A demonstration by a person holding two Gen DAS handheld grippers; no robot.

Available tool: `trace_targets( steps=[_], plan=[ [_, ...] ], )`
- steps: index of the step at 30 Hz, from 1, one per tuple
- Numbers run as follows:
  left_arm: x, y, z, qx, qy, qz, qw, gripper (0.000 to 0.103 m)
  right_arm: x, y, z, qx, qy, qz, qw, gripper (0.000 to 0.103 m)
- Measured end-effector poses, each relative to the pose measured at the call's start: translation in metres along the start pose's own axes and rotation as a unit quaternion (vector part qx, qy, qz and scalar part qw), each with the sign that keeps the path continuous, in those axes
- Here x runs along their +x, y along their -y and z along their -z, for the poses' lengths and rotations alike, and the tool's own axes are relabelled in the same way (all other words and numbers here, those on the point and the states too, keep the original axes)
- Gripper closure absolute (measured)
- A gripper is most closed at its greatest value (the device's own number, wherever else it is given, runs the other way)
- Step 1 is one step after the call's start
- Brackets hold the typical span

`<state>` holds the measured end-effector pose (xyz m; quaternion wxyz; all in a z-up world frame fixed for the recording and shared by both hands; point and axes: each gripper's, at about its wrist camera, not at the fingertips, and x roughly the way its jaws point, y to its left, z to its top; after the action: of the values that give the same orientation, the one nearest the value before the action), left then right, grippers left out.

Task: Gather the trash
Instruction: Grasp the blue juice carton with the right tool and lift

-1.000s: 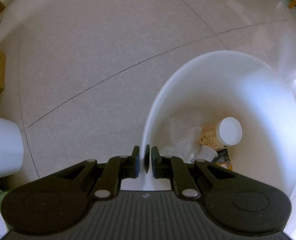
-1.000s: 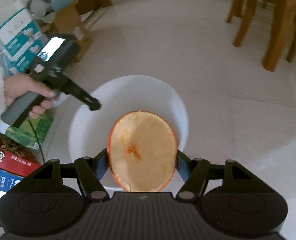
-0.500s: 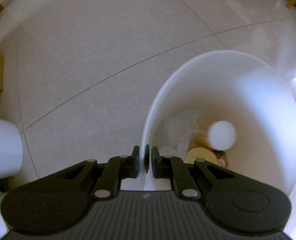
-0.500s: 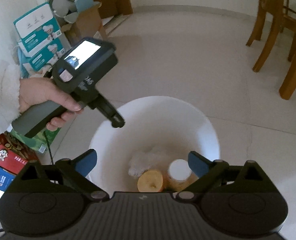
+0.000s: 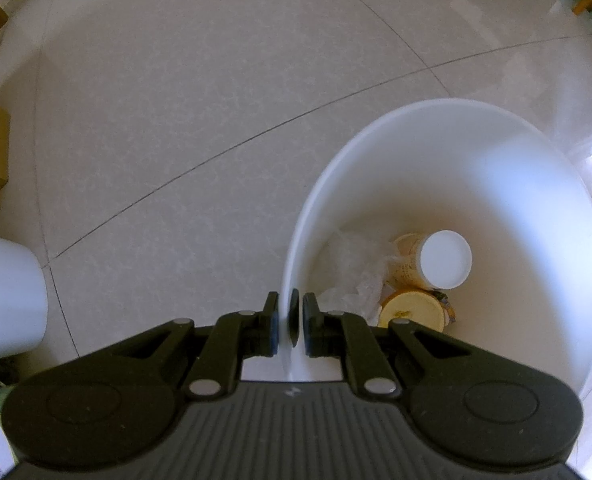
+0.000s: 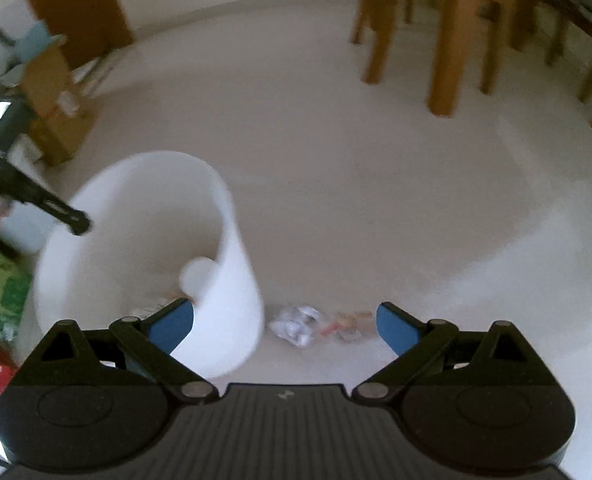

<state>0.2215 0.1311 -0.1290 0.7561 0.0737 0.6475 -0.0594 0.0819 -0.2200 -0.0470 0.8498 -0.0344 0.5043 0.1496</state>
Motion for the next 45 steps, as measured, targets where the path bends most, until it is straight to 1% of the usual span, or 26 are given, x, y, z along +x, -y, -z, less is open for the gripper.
trace_targets(
  steps=[4,8,10,14,17,20,21,24,27,29,31,33,36,39,45],
  plan=[
    [0.0,0.0,0.001,-0.002,0.001,-0.001,1.0,0.093,0.018,0.041,0.03,0.07,-0.018,0.024,0.997,0.003],
    [0.0,0.0,0.002,-0.001,0.001,-0.002,1.0,0.093,0.046,0.088,0.072,0.159,-0.031,0.05,0.986,0.003],
    [0.0,0.0,0.002,-0.002,0.002,-0.001,1.0,0.093,0.06,0.106,0.094,0.19,-0.032,0.06,0.979,0.003],
    [0.0,-0.002,0.002,-0.003,0.001,0.0,1.0,0.093,0.093,0.14,0.127,0.222,-0.05,0.096,0.969,0.003],
    [-0.001,-0.002,0.001,-0.003,0.0,0.0,1.0,0.093,0.106,0.164,0.142,0.257,-0.067,0.102,0.959,0.003],
    [-0.001,-0.004,0.001,-0.007,0.002,0.004,1.0,0.093,0.113,0.184,0.151,0.289,-0.066,0.101,0.95,0.003],
    [-0.001,-0.005,0.001,-0.008,0.002,0.004,1.0,0.093,0.115,0.188,0.15,0.288,-0.065,0.106,0.95,0.003],
    [-0.002,-0.005,0.001,-0.008,0.001,0.003,1.0,0.093,0.126,0.198,0.144,0.264,-0.066,0.12,0.955,0.003],
    [-0.002,-0.005,0.001,-0.007,0.002,0.001,1.0,0.093,0.147,0.201,0.133,0.232,-0.073,0.11,0.964,0.003],
    [-0.003,-0.005,0.001,-0.009,0.002,0.003,1.0,0.093,0.164,0.201,0.131,0.215,-0.085,0.099,0.968,0.003],
    [-0.003,-0.006,0.001,-0.011,0.002,0.004,0.9999,0.093,0.179,0.198,0.131,0.203,-0.099,0.096,0.969,0.003],
    [-0.003,-0.006,0.001,-0.012,0.003,0.004,0.9999,0.093,0.196,0.197,0.135,0.195,-0.114,0.091,0.97,0.003],
    [-0.003,-0.008,0.002,-0.013,0.004,0.006,0.9999,0.093,0.21,0.194,0.144,0.176,-0.139,0.089,0.97,0.003],
    [-0.004,-0.01,0.002,-0.015,0.005,0.008,0.9998,0.093,0.21,0.196,0.155,0.179,-0.163,0.078,0.967,0.003],
    [-0.004,-0.011,0.002,-0.013,0.005,0.007,0.9999,0.093,0.186,0.2,0.176,0.213,-0.172,0.037,0.961,0.003]
  ],
)
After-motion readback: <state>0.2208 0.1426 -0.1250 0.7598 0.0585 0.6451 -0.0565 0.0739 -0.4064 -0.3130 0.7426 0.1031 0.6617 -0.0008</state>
